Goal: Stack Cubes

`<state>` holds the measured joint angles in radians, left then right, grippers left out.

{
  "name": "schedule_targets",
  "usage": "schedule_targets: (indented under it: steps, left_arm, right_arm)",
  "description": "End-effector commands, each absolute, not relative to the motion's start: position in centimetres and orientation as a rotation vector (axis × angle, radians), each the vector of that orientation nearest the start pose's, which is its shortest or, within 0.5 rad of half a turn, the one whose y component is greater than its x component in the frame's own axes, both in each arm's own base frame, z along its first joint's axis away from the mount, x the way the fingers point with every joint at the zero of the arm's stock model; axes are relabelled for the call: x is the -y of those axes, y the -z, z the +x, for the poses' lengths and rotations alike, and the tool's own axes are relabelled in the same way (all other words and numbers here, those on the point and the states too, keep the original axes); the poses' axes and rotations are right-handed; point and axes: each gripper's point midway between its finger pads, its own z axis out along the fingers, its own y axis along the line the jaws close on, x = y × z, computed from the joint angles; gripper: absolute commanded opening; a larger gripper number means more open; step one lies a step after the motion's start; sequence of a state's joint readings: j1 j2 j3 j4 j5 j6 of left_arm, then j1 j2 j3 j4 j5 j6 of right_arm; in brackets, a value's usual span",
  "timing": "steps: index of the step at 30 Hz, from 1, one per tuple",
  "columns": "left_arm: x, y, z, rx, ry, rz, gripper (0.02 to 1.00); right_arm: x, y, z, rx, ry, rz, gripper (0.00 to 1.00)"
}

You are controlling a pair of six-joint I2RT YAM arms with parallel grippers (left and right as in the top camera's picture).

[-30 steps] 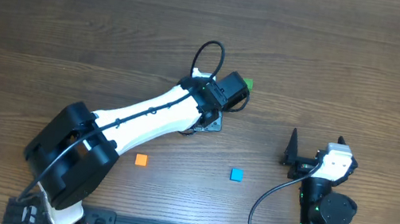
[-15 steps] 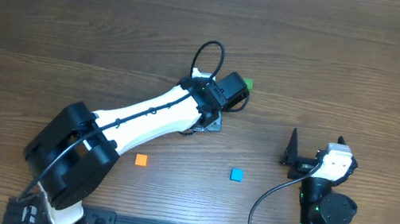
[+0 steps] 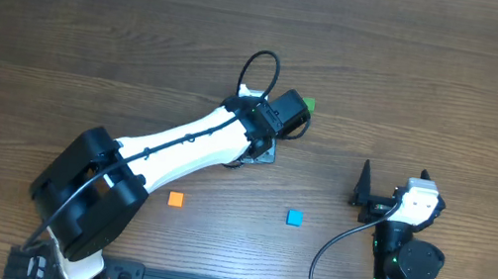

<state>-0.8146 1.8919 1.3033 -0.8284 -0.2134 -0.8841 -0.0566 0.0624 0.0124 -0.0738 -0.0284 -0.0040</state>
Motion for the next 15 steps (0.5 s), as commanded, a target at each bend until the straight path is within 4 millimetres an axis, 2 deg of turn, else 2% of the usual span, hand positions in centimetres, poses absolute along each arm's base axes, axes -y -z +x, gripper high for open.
schedule_targets:
  steps: [1,5,6,9,12,15]
  left_arm:
    - [24.2,-3.4,28.8,-2.868,-0.076,-0.156,0.382]
    - [24.2,-4.2,29.0,-2.848,-0.061,-0.158,0.682]
    - [24.3,-4.7,29.1,-2.837,-0.049,-0.160,0.785]
    - [24.4,-6.8,29.4,-2.791,0.005,-0.169,0.969]
    - [24.2,-9.5,29.6,-2.736,0.059,-0.180,0.998]
    - [23.5,-12.2,28.9,-2.707,0.096,-0.181,0.998]
  right_arm:
    - [0.8,-14.5,24.8,-1.696,0.019,0.015,0.991]
    - [0.8,-14.5,24.8,-1.696,0.019,0.015,0.991]
    - [0.8,-14.5,24.8,-1.696,0.019,0.015,0.991]
    - [0.8,-14.5,24.8,-1.696,0.019,0.015,0.993]
    - [0.8,-14.5,24.8,-1.696,0.019,0.015,0.991]
    - [0.8,-14.5,24.8,-1.696,0.019,0.015,0.993]
